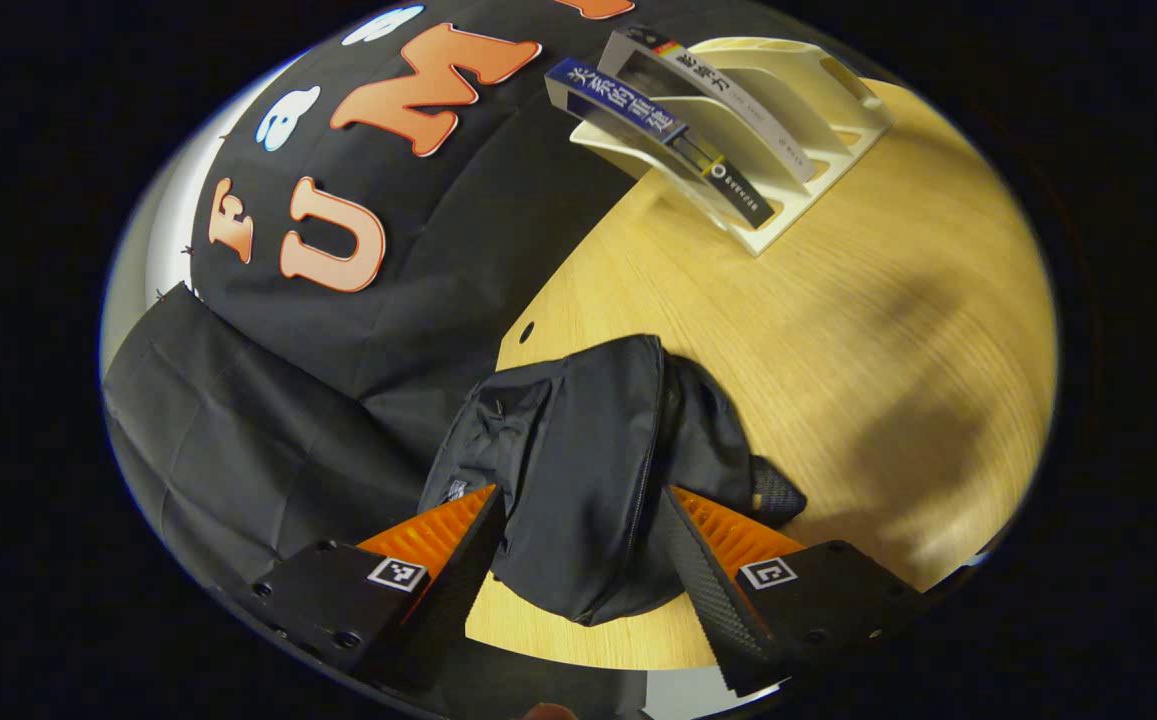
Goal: Open the schoolbag, grab two books from the bookshelf and put them into the schoolbag.
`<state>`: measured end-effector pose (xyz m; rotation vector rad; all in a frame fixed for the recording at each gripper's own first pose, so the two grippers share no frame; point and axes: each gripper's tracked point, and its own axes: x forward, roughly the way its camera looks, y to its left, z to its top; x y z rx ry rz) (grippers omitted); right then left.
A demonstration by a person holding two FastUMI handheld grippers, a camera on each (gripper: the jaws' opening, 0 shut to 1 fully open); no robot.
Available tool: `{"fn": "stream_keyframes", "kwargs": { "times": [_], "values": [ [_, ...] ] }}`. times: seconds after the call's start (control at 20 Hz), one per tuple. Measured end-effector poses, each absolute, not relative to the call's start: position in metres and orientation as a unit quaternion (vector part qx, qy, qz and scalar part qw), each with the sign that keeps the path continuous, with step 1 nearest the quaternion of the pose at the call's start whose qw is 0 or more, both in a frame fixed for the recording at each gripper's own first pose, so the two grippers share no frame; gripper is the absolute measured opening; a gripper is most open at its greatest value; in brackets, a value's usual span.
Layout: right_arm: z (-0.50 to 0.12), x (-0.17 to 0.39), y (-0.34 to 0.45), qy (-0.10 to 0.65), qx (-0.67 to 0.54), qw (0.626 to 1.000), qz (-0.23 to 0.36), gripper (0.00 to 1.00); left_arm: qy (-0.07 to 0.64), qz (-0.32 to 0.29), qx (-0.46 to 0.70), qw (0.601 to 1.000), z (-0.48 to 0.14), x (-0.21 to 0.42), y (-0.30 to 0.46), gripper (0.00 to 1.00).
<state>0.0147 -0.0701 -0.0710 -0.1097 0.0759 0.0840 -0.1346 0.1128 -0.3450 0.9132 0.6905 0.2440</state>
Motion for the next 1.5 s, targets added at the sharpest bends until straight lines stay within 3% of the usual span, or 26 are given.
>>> {"fn": "stream_keyframes", "kwargs": {
  "times": [0.45,0.5,0.55,0.65,0.8,0.85,0.9,1.1,1.5],
  "values": [
    [-0.067,0.010,-0.090,0.038,-0.048,0.998,0.022,0.98,0.324,0.120,0.489,0.801,-0.336,-0.088,0.136,0.94],
    [-0.066,0.010,-0.090,0.040,-0.049,0.998,0.022,0.98,0.330,0.115,0.485,0.802,-0.338,-0.083,0.138,0.87],
    [-0.066,0.008,-0.091,0.041,-0.051,0.998,0.021,0.98,0.339,0.106,0.480,0.802,-0.341,-0.081,0.138,0.85],
    [-0.064,0.007,-0.092,0.042,-0.055,0.997,0.017,0.98,0.357,0.079,0.467,0.805,-0.341,-0.079,0.136,0.71],
    [-0.061,0.009,-0.087,0.050,-0.057,0.997,0.015,0.98,0.389,0.041,0.430,0.814,-0.337,-0.081,0.134,0.25],
    [-0.062,0.010,-0.085,0.056,-0.059,0.997,0.014,0.98,0.404,0.026,0.410,0.817,-0.338,-0.083,0.133,0.22],
    [-0.062,0.011,-0.080,0.061,-0.061,0.996,0.014,0.98,0.418,0.013,0.394,0.818,-0.336,-0.085,0.132,0.10],
    [-0.064,0.017,-0.051,0.087,-0.066,0.994,0.023,0.98,0.445,-0.034,0.355,0.821,-0.315,-0.083,0.139,0.08],
    [-0.100,0.029,0.025,0.221,-0.048,0.973,0.047,0.98,0.512,-0.149,0.271,0.801,-0.285,-0.073,0.156,0.07]
  ]
}}
